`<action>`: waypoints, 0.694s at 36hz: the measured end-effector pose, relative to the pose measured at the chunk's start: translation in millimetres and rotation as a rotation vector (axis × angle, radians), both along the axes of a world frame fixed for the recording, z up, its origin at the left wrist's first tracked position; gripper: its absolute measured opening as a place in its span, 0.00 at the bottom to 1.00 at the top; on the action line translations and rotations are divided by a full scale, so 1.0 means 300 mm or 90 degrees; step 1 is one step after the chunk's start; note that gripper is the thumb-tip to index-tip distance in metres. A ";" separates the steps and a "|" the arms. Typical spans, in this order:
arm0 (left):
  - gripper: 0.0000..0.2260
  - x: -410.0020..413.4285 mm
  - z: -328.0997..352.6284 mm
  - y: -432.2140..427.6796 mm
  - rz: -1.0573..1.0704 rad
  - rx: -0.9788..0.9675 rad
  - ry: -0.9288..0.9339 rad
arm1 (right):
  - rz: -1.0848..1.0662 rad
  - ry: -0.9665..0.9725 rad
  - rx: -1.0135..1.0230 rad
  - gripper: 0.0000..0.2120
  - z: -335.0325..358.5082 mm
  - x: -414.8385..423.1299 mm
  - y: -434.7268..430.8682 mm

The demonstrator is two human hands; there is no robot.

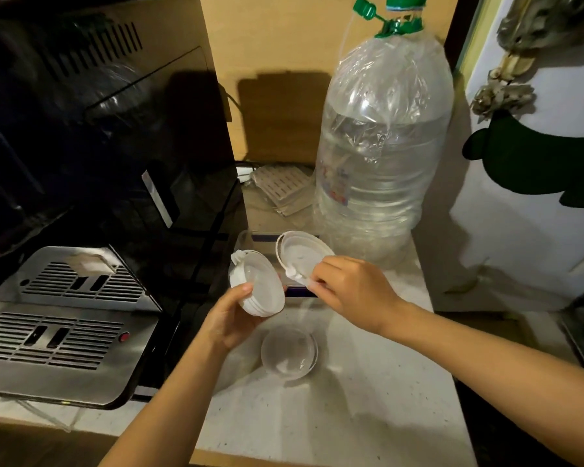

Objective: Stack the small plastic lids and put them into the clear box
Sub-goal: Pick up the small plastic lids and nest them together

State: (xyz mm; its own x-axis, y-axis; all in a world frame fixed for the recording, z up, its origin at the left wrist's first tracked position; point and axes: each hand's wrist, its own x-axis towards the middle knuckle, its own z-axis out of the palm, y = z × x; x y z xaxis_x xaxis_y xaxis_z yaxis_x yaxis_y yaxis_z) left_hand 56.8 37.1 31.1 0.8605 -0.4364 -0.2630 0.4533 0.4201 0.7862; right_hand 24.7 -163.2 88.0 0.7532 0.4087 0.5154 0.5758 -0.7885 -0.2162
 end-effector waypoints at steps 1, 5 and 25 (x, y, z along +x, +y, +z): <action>0.42 0.000 0.010 -0.011 -0.006 0.011 -0.007 | -0.009 0.036 0.036 0.10 0.017 -0.004 0.009; 0.42 0.001 0.053 -0.052 -0.024 0.018 -0.058 | -0.040 0.203 0.161 0.08 0.058 -0.001 0.049; 0.48 0.019 0.108 -0.078 -0.054 0.091 -0.207 | 0.022 0.595 0.544 0.05 0.117 0.048 0.130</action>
